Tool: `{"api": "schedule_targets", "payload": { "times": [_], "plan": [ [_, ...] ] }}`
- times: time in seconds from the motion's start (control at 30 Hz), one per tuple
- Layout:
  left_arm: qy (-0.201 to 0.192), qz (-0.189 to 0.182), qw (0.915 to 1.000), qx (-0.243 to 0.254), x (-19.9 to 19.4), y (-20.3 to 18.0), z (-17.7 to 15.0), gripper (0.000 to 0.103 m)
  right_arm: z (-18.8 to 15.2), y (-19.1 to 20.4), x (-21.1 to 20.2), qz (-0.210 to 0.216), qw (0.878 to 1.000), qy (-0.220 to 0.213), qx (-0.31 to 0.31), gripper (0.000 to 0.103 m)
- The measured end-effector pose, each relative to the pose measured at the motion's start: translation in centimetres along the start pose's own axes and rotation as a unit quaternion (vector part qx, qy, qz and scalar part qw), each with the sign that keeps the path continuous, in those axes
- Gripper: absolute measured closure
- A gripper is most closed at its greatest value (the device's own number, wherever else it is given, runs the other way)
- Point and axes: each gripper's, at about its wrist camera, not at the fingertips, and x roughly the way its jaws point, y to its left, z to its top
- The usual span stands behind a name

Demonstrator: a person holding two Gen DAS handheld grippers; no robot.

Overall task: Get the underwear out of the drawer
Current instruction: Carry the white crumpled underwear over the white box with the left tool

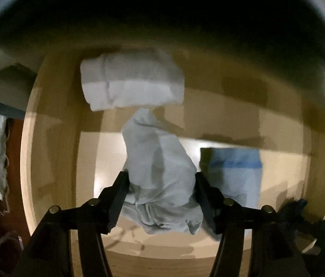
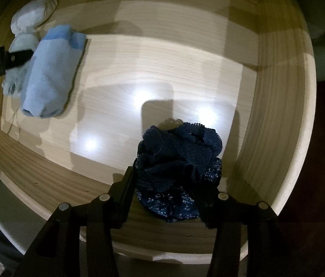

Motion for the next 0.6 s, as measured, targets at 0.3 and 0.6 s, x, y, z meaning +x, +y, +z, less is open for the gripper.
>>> {"api": "schedule_targets", "payload": {
  "times": [0.3, 0.6],
  "plan": [
    [0.036, 0.030, 0.9969, 0.063, 1.0, -1.0, -0.4, 0.042, 0.1, -0.2, 0.2, 0.002, 1.000, 0.000, 0.000, 0.054],
    [0.061, 0.040, 0.9928, 0.095, 1.8, -1.6, -2.7, 0.042, 0.1, -0.2, 0.4, 0.004, 1.000, 0.001, 0.003, 0.051]
  ]
}}
